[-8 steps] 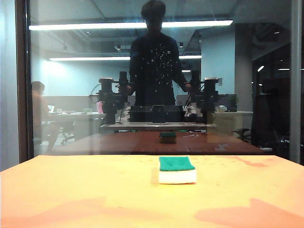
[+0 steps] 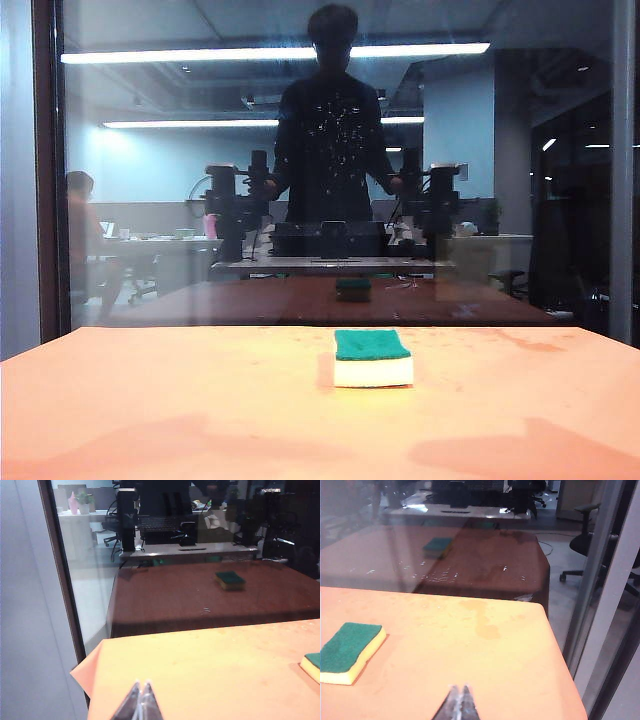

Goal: Pick up the sponge from the table, wipe the water off the glass, and finally place the sponge back on the table.

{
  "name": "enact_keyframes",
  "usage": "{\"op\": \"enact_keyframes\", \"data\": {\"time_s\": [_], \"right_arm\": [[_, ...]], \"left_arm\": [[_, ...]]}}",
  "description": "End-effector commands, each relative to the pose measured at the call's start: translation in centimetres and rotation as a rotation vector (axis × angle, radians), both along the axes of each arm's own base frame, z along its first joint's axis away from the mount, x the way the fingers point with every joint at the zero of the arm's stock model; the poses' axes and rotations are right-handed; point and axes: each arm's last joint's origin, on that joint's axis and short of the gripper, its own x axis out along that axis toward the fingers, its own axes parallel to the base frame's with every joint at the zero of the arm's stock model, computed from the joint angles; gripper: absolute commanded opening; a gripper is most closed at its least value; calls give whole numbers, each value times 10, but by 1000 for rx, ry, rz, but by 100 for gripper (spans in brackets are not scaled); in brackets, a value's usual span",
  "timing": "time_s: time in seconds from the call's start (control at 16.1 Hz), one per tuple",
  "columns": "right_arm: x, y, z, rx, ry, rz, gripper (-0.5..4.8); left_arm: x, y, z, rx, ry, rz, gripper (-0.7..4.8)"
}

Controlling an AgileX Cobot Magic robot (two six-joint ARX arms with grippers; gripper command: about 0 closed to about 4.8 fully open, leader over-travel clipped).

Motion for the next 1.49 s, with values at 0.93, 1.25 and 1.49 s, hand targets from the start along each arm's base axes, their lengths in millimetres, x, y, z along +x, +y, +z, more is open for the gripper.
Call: {"op": "enact_keyframes", "data": {"time_s": [0.93,1.25,1.49], "right_arm": [[-10,0,29,145,-4,10,-6],[-8,1,52,198,97,12,-6],[21,6,77,216,260,98,-1]], "left_arm": [[-9,-6,17,-127,99,-227,-5],[-16,-10,29,-130,143,-344,-5],[-16,-10,26,-197,195,-360,-5]]}}
